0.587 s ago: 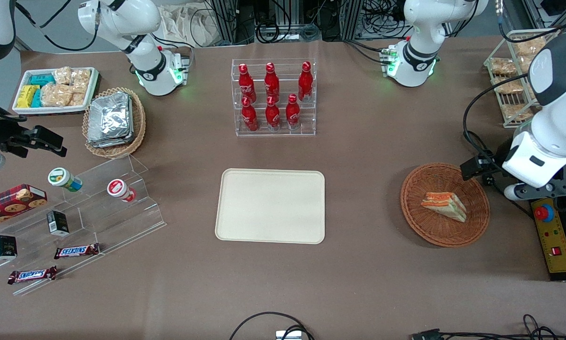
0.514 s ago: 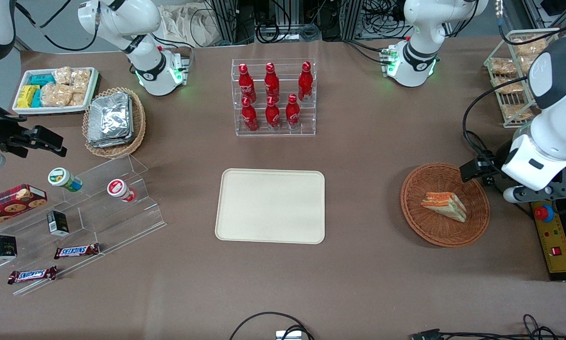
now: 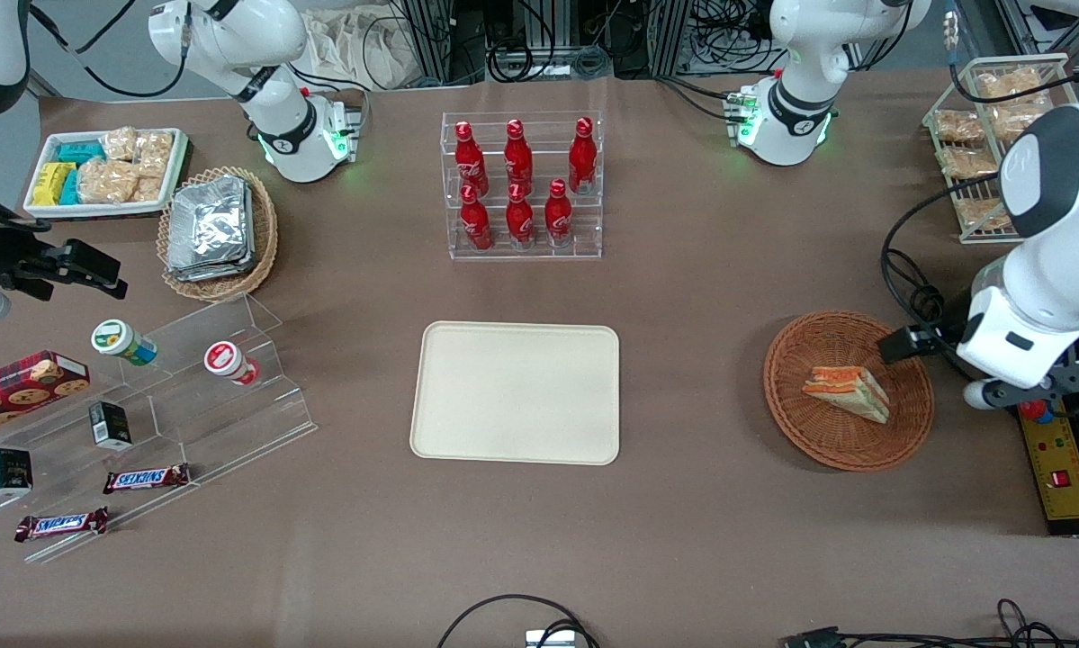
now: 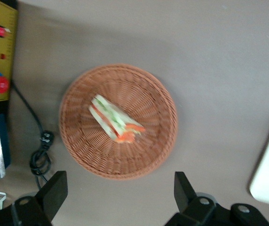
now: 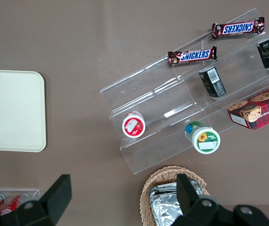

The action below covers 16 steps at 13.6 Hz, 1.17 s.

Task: Place sandwich from basket to tray
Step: 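Lower the open left gripper over the sandwich in the wicker basket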

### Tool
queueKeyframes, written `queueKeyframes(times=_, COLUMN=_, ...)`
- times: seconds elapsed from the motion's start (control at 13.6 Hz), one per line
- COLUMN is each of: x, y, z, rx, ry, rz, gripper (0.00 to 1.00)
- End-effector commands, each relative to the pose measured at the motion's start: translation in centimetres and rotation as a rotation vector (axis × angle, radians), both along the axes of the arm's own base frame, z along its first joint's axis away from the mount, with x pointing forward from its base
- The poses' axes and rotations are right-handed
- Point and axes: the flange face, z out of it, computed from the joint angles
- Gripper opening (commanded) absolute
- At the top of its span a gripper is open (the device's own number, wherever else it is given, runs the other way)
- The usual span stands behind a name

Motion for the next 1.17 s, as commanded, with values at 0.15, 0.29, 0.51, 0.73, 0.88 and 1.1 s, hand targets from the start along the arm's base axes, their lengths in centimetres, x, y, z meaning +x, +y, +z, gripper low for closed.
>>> queueKeyframes(times=0.15, x=1.3, y=1.3, z=-5.1, rx=0.033, ry=-0.002, rz=0.377, gripper=1.0)
queueKeyframes(times=0.29, x=1.8, y=0.8, z=-7.1, rx=-0.021, ry=-0.04, rz=0.538, gripper=1.0)
queueKeyframes(times=0.51, x=1.7, y=0.7, z=-10.9, rx=-0.004, ry=-0.018, rz=0.807, gripper=1.0)
queueKeyframes(times=0.73, x=1.1, y=0.8, z=-16.0, rx=0.048, ry=0.051, rz=0.927, gripper=1.0)
queueKeyframes(times=0.88, x=1.2, y=1.3, z=-17.5, rx=0.055, ry=0.07, rz=0.965, gripper=1.0)
queueKeyframes(times=1.1, x=1.5, y=2.3, z=-19.5, rx=0.047, ry=0.052, rz=1.058, gripper=1.0)
